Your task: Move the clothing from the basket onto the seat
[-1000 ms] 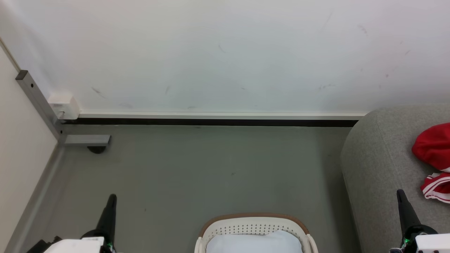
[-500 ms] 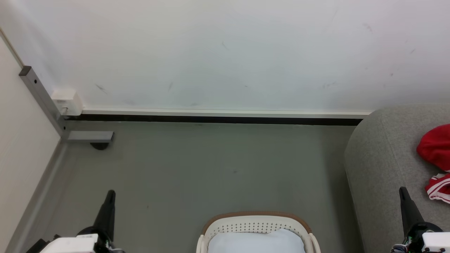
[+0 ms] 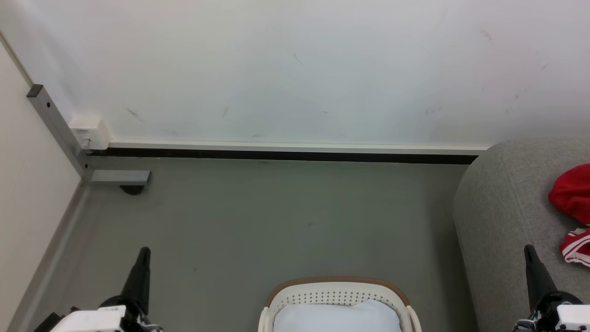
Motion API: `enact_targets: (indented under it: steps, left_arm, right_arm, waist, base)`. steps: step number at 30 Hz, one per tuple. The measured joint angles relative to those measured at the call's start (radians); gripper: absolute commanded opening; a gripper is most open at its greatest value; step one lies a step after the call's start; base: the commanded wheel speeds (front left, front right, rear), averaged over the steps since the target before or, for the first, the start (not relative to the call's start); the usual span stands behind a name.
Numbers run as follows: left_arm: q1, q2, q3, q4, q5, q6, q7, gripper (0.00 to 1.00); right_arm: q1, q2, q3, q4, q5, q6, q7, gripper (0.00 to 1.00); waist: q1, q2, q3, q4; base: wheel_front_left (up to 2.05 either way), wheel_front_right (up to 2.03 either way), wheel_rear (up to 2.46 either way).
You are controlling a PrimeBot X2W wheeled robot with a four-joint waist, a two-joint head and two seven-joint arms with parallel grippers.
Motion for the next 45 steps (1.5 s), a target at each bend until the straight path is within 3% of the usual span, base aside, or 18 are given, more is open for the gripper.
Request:
enact_targets:
  steps: [45]
  left_arm:
    - [0.0,0.0,0.0,0.0,0.0,0.0,0.0,0.0]
  right_arm:
    - [0.0,0.002,-0.003,0.0,0.0,0.0,0.003,0.0]
  waist:
    - [0.0,0.0,0.0,0.0]
  base:
    - [0.0,0.0,0.0]
